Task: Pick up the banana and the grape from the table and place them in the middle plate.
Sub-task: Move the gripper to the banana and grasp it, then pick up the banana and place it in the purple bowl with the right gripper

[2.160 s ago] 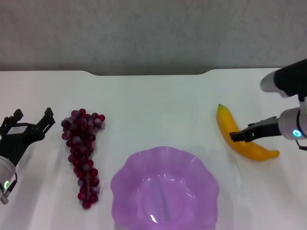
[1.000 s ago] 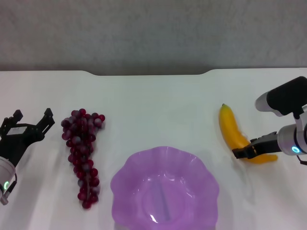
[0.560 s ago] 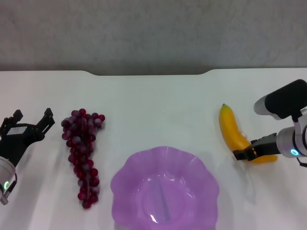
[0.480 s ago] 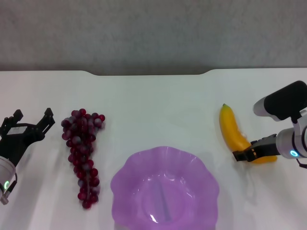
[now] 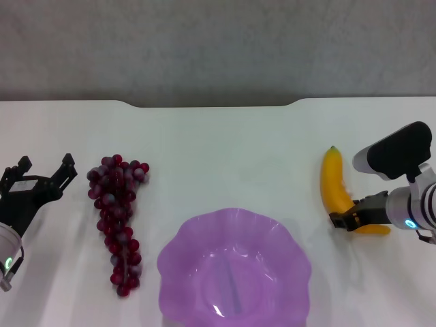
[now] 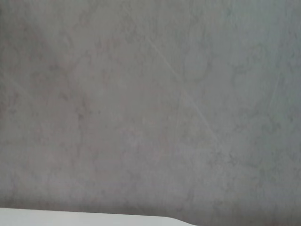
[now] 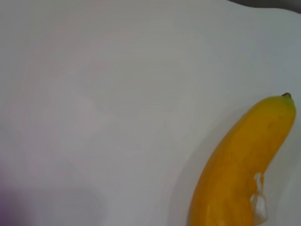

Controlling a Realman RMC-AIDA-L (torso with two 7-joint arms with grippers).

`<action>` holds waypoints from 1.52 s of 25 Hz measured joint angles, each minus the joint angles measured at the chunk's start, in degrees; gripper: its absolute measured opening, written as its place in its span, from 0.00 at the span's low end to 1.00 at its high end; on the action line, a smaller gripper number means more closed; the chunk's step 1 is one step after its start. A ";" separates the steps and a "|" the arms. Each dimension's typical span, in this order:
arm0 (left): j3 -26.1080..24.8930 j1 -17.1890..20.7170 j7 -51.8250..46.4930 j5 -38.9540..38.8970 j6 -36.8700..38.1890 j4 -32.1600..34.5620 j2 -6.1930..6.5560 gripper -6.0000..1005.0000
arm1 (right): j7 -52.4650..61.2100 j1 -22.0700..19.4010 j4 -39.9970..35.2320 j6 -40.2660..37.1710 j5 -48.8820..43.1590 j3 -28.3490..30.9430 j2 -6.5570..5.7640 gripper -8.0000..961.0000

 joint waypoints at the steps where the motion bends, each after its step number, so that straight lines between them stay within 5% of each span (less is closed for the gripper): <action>1: -0.01 0.01 0.00 0.00 0.00 0.00 0.00 0.89 | 0.02 -0.07 0.01 -0.38 0.01 -0.26 0.05 0.66; 5: -0.06 0.03 0.00 0.00 0.00 0.00 0.00 0.89 | 0.24 -0.21 0.02 -1.19 0.21 -0.84 0.11 0.55; 9: -0.12 0.14 0.00 0.00 0.00 -0.01 0.00 0.89 | 0.27 -0.38 0.64 -1.45 2.37 -2.65 0.09 0.55; 12: -0.33 0.27 0.00 -0.01 0.00 -0.16 0.00 0.89 | 0.06 -3.02 6.29 -1.51 3.65 -4.59 -0.11 0.55; 14: -0.35 0.28 0.00 -0.05 0.01 -0.20 0.00 0.89 | 0.10 -9.06 18.21 -1.53 3.67 -7.57 -0.19 0.55; 20: -0.42 0.44 0.00 -0.08 -0.05 -0.46 0.00 0.89 | -0.08 -16.81 35.26 -1.33 3.37 -13.37 -0.36 0.55; 28: -0.48 0.47 0.00 -0.09 -0.09 -0.46 0.07 0.89 | -0.14 -18.00 43.75 0.25 3.72 -25.75 -0.33 0.55; 38: -0.57 0.47 0.05 -0.09 -0.10 -0.54 0.19 0.89 | -1.82 -21.83 50.52 6.08 3.01 -30.66 -0.68 0.55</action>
